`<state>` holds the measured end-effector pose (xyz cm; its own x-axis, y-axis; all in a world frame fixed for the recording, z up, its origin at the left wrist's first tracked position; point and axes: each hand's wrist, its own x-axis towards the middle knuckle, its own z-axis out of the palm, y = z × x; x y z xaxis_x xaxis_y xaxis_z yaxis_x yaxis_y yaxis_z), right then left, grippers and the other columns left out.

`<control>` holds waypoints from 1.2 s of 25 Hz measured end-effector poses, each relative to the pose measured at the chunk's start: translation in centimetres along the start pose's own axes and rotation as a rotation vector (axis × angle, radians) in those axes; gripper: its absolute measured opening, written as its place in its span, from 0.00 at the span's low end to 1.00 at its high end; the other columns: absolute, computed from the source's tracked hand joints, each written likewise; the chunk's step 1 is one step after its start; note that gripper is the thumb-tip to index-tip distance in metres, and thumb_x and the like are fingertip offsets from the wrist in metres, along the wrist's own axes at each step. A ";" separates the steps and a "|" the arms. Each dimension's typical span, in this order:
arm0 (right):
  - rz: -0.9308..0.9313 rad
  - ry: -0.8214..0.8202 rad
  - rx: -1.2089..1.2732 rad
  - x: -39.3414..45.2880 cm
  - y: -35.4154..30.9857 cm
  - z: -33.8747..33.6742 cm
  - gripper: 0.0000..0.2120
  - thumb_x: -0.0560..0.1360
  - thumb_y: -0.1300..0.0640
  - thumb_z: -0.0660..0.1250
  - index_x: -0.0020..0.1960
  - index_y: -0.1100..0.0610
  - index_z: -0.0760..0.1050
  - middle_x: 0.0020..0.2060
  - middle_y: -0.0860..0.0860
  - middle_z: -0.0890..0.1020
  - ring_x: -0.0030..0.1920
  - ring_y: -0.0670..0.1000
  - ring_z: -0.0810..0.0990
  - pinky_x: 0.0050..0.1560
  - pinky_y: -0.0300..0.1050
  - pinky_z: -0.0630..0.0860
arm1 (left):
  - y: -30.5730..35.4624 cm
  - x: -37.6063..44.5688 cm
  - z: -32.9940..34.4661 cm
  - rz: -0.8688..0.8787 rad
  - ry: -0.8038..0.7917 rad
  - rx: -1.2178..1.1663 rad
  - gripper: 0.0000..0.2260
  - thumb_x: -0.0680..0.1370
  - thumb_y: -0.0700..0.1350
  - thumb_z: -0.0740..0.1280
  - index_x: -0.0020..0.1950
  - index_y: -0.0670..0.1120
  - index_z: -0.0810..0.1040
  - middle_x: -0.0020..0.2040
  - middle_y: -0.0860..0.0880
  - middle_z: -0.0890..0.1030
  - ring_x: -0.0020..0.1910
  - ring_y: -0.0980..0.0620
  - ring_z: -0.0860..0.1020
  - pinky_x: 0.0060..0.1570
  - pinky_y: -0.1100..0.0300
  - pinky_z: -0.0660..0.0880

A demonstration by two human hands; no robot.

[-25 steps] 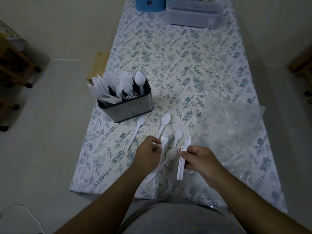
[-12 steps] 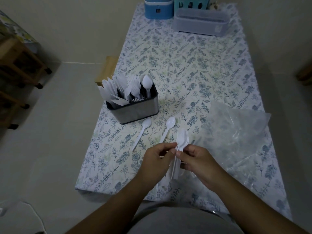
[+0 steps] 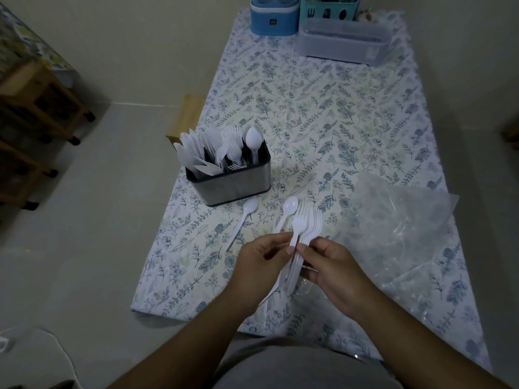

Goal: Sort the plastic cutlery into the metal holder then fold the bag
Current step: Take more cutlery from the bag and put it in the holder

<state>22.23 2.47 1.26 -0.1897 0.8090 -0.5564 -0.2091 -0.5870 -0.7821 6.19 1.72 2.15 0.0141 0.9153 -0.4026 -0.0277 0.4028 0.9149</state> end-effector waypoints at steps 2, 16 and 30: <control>-0.035 0.006 -0.082 0.2 0.3 -0.2 0.10 0.81 0.60 0.66 0.57 0.65 0.81 0.51 0.61 0.87 0.55 0.59 0.86 0.57 0.54 0.82 | -0.2 0.1 -0.2 0.091 0.015 0.215 0.12 0.79 0.39 0.71 0.61 0.50 0.83 0.52 0.53 0.86 0.51 0.61 0.83 0.52 0.67 0.78; -0.252 0.121 -0.727 1.4 -0.4 0.9 0.01 0.73 0.57 0.76 0.44 0.52 0.87 0.33 0.45 0.86 0.37 0.44 0.86 0.44 0.49 0.85 | 1.3 0.3 -0.7 0.297 0.066 0.528 0.07 0.77 0.45 0.72 0.54 0.51 0.85 0.46 0.56 0.85 0.47 0.63 0.81 0.44 0.70 0.78; -0.680 0.094 -0.738 7.6 -14.6 10.8 0.10 0.75 0.49 0.74 0.54 0.53 0.87 0.38 0.50 0.88 0.40 0.51 0.87 0.46 0.54 0.84 | 13.8 7.4 -7.7 0.649 0.343 0.459 0.11 0.77 0.38 0.72 0.58 0.49 0.84 0.49 0.55 0.86 0.49 0.59 0.84 0.51 0.58 0.82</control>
<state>13.51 16.85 11.50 -0.1676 0.9828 0.0773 0.4073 0.1405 -0.9024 -1.76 14.11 11.56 -0.1689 0.9439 0.2839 0.4817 -0.1722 0.8592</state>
